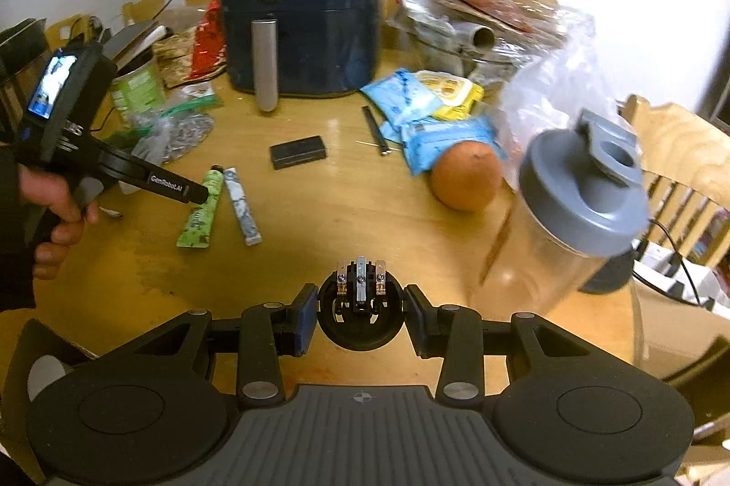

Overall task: Organize objects
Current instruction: 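Grasp the green printed tube with the left tool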

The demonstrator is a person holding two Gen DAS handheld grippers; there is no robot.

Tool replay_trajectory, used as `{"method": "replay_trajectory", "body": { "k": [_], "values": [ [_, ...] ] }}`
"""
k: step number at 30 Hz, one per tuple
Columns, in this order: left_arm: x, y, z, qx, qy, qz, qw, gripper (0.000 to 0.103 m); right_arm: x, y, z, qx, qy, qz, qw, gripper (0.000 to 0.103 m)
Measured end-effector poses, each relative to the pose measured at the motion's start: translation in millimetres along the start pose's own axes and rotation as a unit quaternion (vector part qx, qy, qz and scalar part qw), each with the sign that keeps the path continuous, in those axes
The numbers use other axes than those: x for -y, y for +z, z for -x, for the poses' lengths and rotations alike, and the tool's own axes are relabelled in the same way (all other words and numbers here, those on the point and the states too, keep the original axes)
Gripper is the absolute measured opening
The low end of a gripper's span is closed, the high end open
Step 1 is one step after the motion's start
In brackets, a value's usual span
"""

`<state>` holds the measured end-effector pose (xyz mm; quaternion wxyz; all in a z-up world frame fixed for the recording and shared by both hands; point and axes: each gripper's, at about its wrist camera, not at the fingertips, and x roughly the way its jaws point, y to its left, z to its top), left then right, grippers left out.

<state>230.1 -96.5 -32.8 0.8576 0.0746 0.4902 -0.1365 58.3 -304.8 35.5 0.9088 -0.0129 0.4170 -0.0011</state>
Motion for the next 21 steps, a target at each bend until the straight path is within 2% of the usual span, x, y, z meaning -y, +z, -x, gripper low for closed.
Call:
{"method": "replay_trajectory", "body": {
  "k": [9, 14, 21],
  "values": [
    [-4, 6, -31, -0.020, 0.000, 0.009, 0.9998, 0.044, 15, -7, 8, -0.001, -0.022, -0.025, 0.999, 0.043],
    [1, 3, -34, -0.018, 0.015, -0.016, 0.9996, 0.028, 17, -7, 8, -0.002, -0.025, -0.029, 0.999, 0.043],
    [-9, -1, -29, -0.032, 0.024, -0.010, 0.9991, 0.027, 13, -7, 7, -0.001, -0.015, -0.027, 1.000, 0.043]
  ]
}}
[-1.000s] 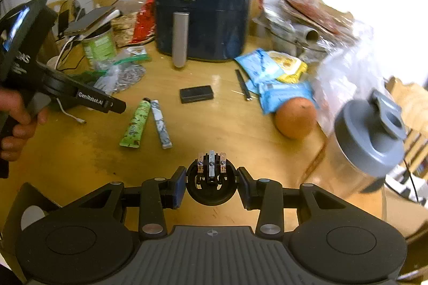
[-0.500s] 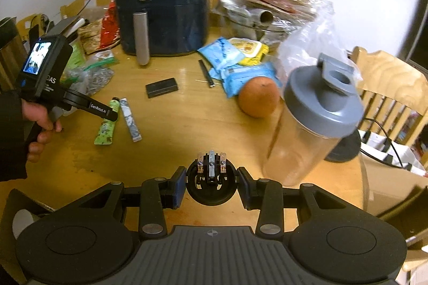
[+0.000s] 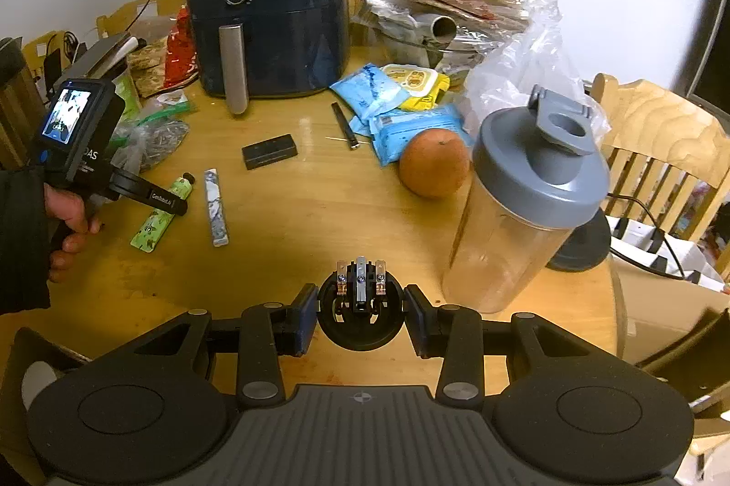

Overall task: Organize objects
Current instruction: 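Grasp the green printed tube with the left tool, then lift the green tube with the left tool while the right tool holds the pin plug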

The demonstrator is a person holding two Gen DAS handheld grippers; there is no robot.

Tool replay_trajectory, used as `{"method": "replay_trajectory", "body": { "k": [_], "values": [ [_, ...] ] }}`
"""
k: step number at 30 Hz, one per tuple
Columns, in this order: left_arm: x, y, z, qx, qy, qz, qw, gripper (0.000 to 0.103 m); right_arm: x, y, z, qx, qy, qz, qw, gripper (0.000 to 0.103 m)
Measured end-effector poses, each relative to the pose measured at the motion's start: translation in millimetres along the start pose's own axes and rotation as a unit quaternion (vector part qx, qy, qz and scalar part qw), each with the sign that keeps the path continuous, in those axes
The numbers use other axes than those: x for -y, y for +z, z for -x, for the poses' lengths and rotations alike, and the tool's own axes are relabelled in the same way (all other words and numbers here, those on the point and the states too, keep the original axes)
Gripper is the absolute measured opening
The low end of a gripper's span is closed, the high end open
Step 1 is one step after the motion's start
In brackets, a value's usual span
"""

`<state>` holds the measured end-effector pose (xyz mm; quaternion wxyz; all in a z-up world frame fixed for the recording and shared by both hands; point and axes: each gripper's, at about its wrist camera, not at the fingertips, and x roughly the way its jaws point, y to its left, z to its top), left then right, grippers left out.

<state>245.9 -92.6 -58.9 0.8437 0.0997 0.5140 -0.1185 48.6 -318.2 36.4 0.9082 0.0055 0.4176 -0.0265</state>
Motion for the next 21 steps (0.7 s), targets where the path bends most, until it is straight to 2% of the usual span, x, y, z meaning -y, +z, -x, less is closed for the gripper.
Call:
{"method": "replay_trajectory", "body": {
  "k": [4, 21],
  "values": [
    [-6, -5, 6, -0.007, -0.008, -0.001, 0.9999, 0.026, -3, 1, -2, -0.002, 0.011, 0.000, 1.000, 0.043],
    [-16, -17, 92, 0.061, -0.040, 0.032, 0.9968, 0.026, -25, 5, -8, -0.001, 0.071, 0.006, 0.997, 0.043]
  ]
}}
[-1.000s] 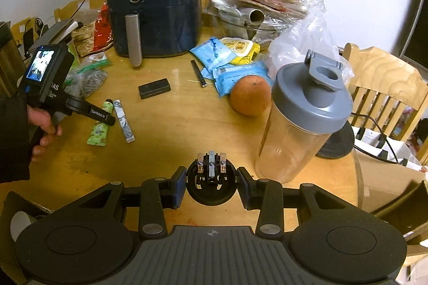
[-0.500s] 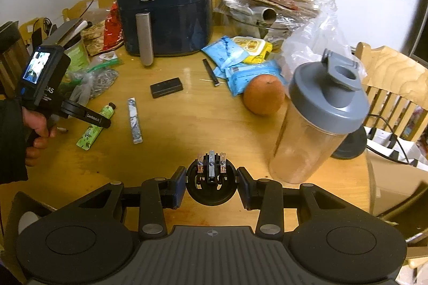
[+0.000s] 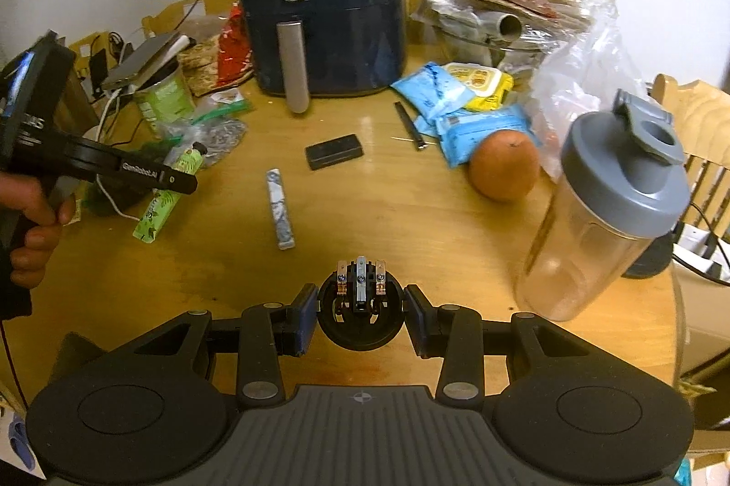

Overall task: Organize objects
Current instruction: 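Lift the green tube with the left tool while the right tool holds the pin plug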

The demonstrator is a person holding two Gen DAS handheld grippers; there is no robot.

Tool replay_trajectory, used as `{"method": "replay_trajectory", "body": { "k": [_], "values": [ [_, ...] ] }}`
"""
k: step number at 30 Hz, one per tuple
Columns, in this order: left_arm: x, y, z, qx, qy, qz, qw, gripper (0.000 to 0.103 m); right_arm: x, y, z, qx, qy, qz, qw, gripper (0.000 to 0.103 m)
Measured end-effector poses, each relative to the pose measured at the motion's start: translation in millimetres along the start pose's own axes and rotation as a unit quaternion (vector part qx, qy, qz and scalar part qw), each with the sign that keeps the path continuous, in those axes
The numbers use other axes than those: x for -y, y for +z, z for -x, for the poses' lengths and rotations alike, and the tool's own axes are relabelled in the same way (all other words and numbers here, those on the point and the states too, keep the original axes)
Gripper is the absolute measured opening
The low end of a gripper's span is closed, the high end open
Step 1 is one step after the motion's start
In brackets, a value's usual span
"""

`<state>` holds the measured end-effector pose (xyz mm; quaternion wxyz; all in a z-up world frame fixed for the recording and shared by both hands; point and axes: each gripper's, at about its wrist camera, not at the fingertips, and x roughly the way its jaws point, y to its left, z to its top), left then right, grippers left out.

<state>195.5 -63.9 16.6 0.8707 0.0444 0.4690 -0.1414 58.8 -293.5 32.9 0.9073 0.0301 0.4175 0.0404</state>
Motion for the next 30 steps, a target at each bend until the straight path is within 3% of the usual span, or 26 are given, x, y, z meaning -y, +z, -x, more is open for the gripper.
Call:
{"method": "replay_trajectory", "body": {
  "k": [19, 30],
  "values": [
    [17, -34, 105, 0.055, -0.065, 0.010, 0.9963, 0.026, -26, 10, 17, 0.040, 0.027, -0.008, 0.999, 0.043],
    [33, -58, 136, 0.075, -0.110, -0.010, 0.9911, 0.026, -36, 18, 57, 0.087, 0.012, -0.019, 0.996, 0.043]
  ]
}}
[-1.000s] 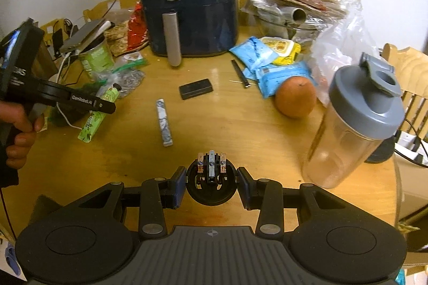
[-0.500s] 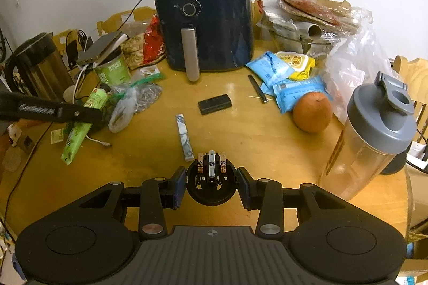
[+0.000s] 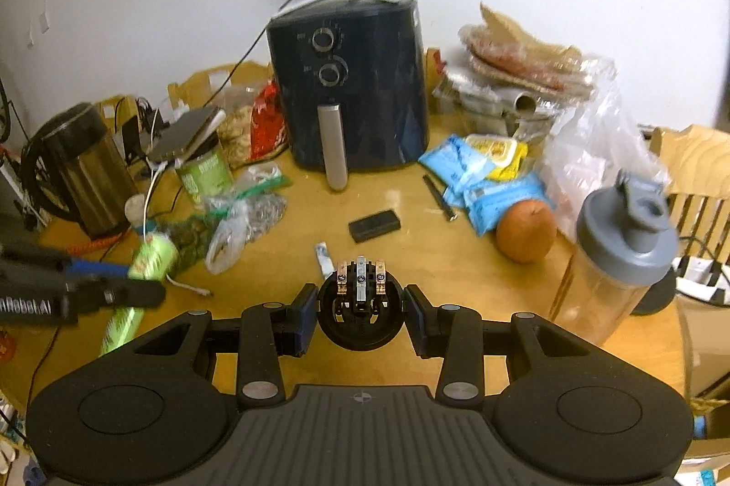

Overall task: Organize objects
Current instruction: 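Lift the green tube with the left tool while the right tool holds the pin plug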

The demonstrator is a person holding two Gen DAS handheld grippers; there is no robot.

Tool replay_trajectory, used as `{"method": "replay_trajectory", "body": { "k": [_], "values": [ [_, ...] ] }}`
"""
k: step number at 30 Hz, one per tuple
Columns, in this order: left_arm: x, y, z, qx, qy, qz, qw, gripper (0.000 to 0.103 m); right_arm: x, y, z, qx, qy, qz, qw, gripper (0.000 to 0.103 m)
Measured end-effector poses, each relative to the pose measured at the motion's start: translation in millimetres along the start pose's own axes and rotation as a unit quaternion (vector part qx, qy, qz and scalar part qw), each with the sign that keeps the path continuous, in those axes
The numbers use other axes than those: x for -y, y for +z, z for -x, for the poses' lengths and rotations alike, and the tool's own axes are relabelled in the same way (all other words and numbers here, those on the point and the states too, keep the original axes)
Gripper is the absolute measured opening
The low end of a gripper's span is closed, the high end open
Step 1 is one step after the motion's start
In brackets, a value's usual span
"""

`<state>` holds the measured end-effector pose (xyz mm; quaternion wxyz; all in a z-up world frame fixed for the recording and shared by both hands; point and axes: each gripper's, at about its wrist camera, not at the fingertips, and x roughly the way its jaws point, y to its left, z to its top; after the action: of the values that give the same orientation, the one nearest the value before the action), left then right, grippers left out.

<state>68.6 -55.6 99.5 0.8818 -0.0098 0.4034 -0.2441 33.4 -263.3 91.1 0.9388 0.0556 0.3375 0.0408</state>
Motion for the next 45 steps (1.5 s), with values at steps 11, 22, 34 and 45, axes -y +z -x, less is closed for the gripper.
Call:
{"method": "replay_trajectory", "body": {
  "k": [11, 22, 34, 45],
  "values": [
    [17, 3, 22, 0.073, -0.001, 0.029, 0.9969, 0.026, -6, 28, 20, 0.022, 0.023, 0.039, 0.999, 0.043],
    [28, -7, 48, 0.084, 0.058, 0.082, 0.9914, 0.026, 8, 10, 38, 0.025, 0.073, 0.048, 0.996, 0.043],
    [44, -30, 70, 0.071, 0.111, 0.114, 0.9846, 0.026, 46, -27, 57, -0.004, 0.095, 0.028, 0.995, 0.043],
    [50, -55, 79, 0.047, 0.138, 0.138, 0.9797, 0.026, 67, -53, 68, -0.025, 0.108, 0.012, 0.994, 0.043]
  ]
}}
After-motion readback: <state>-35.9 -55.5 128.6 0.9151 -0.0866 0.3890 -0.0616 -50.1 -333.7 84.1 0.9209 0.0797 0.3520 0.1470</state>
